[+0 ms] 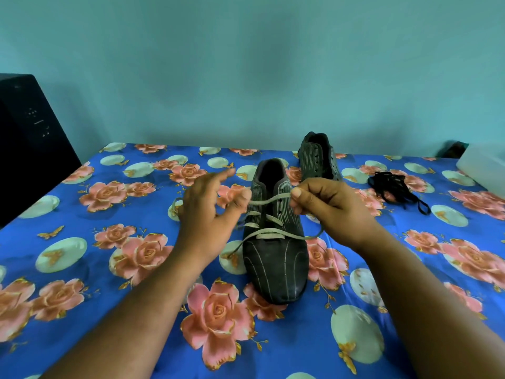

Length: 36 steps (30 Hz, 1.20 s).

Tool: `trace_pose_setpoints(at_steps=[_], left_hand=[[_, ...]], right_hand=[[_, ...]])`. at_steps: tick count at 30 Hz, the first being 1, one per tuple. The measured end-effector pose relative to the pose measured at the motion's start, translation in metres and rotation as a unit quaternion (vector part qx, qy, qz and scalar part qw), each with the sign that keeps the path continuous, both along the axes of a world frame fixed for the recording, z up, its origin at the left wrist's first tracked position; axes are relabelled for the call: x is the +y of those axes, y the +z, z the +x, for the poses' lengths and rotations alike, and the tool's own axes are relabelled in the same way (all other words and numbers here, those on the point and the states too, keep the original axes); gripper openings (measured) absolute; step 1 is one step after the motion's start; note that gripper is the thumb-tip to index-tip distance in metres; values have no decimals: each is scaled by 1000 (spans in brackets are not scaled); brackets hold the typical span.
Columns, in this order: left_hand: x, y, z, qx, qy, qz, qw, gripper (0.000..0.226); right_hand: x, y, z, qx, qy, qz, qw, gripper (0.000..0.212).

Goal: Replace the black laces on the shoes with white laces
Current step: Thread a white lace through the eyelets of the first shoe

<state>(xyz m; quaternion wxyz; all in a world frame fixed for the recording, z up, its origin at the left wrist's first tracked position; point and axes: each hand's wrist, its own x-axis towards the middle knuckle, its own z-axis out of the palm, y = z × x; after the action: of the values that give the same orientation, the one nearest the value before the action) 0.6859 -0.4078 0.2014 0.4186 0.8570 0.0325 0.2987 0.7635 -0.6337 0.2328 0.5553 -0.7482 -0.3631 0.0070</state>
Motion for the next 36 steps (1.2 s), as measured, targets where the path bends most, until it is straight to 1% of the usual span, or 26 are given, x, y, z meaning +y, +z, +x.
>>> trace_pose_setpoints(at_steps=[1,2,4,6,8,9,11,13,15,17,18,19,20,22,23,24,25,26,28,30,33,36], left_hand=[[-2,1,0,-33,-28,34,998,54],[-6,2,-1,-52,-57,60,995,54],[-14,3,-4,-62,-98,98,988,45],[-20,3,-5,-63,-103,106,987,30],[-20,2,-4,-63,-109,80,989,19],[-19,3,-4,-62,-121,42,990,15],[-14,6,-3,-39,-124,-94,987,7],[-6,8,-1,-17,-72,-214,974,6],[4,9,3,-14,-7,-287,958,7],[13,8,6,1,35,-323,946,9],[16,5,8,11,50,-320,946,9],[17,2,9,20,64,-295,953,9],[17,-3,10,23,82,-235,968,12],[12,-5,7,1,94,-65,993,29],[8,-3,3,-27,72,1,997,40],[2,1,0,-60,29,39,997,49],[-4,3,-2,-85,-19,63,994,50],[-10,5,-4,-98,-59,79,990,47],[-19,2,-4,-83,-92,96,988,37],[-22,2,-3,-70,-91,85,990,29],[-15,4,-2,-90,-124,0,988,19],[-1,7,1,-89,-104,-51,989,20]], right_hand=[[3,0,-3,-13,6,-10,1000,29],[6,-1,-6,-27,14,-22,999,29],[12,-3,-10,-40,28,-42,998,28],[15,-5,-11,-53,28,-58,997,29],[15,-6,-12,-61,28,-62,996,29],[15,-5,-11,-61,29,-60,996,28],[11,-4,-9,-50,24,-52,997,28],[5,-2,-3,-34,8,-36,999,31],[-1,0,3,-20,-6,-24,999,32],[-5,1,7,-15,-19,-20,1000,33],[-7,2,8,-14,-24,-21,999,34],[-7,2,9,-12,-27,-19,999,35],[-6,3,8,-8,-26,-17,999,35],[-3,4,3,1,-15,-11,1000,36],[-1,5,0,2,-7,-9,1000,36],[1,5,-4,-1,3,-10,1000,35],[4,5,-7,-5,17,-13,1000,35],[6,5,-10,-6,33,-19,999,35],[9,4,-13,0,55,-30,998,34],[10,3,-13,1,63,-40,997,34],[7,3,-11,-1,59,-38,998,34],[0,7,-4,9,33,-12,999,31]])
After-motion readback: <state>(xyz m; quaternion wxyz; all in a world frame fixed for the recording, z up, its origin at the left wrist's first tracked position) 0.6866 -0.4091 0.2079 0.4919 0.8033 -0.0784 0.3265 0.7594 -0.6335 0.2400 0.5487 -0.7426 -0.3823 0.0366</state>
